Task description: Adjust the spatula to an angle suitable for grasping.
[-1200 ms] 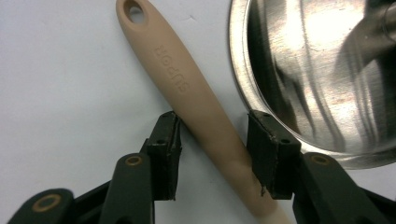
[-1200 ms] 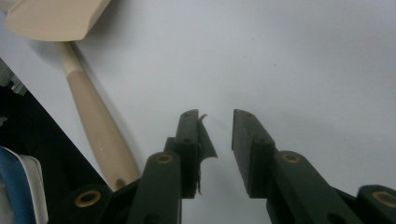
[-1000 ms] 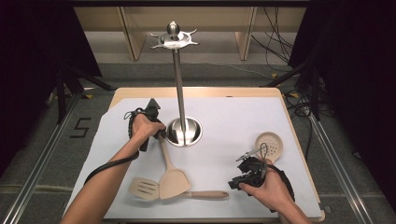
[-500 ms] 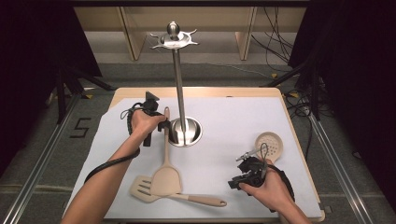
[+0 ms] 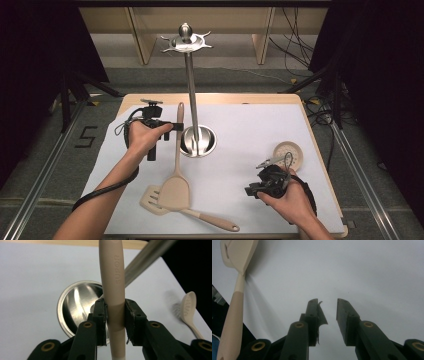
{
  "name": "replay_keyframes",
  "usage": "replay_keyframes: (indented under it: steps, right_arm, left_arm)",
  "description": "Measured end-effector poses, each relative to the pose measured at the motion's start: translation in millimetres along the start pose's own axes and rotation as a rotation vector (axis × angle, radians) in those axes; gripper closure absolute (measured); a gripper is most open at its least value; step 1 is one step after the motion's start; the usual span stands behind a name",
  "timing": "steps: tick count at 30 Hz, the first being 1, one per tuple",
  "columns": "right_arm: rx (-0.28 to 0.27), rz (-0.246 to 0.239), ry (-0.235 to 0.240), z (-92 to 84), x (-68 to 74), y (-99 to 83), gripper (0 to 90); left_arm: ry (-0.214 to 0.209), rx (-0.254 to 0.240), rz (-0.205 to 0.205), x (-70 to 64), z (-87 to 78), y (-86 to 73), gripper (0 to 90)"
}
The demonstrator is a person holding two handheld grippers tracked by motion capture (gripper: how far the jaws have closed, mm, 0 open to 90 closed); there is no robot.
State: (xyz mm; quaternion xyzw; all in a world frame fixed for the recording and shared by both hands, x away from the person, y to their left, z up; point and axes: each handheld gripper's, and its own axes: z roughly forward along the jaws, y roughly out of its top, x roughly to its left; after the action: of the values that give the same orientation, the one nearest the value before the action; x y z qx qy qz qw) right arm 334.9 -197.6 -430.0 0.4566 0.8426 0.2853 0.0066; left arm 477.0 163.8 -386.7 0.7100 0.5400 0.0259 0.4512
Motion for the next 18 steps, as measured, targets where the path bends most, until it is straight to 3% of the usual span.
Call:
replay_keyframes:
  steps: [1, 2, 3, 4, 9, 11, 14, 17, 18]
  right_arm:
    - [-0.029, -0.029, 0.006, 0.4, -2.0, 0.3, 71.7]
    - [-0.035, 0.002, -0.003, 0.0, -0.9, -0.1, 71.5]
    - [-0.036, 0.009, -0.003, -1.5, -0.4, 0.2, 71.5]
    - [-0.036, 0.009, -0.003, -1.5, -0.4, 0.2, 71.5]
    - [-0.073, -0.024, -0.004, -2.1, -2.6, 0.9, 70.8]
    - [-0.075, 0.001, 0.001, -2.9, -0.7, 0.8, 70.7]
    - [-0.087, -0.006, -0.014, -3.0, -1.5, 0.9, 70.6]
    - [-0.087, 0.002, -0.001, -3.3, -0.3, 1.0, 70.5]
    - [-0.082, 0.025, 0.001, -4.0, 1.6, 0.8, 70.5]
  left_arm:
    - [-0.009, -0.019, 0.014, -2.4, -4.1, -1.6, 71.7]
    - [-0.009, -0.019, 0.014, -2.4, -4.1, -1.6, 71.7]
    - [-0.022, -0.058, 0.045, -6.3, -12.0, -4.5, 71.8]
    - [-0.022, -0.058, 0.045, -6.3, -12.0, -4.5, 71.8]
    - [-0.059, -0.182, 0.135, -21.9, -36.1, -11.5, 72.0]
    - [-0.072, -0.225, 0.158, -27.5, -43.8, -13.9, 72.0]
    - [-0.087, -0.287, 0.186, -35.0, -54.6, -19.1, 72.1]
    - [-0.083, -0.323, 0.204, -40.5, -59.6, -24.0, 72.2]
    - [-0.083, -0.333, 0.209, -42.2, -60.9, -25.5, 72.2]
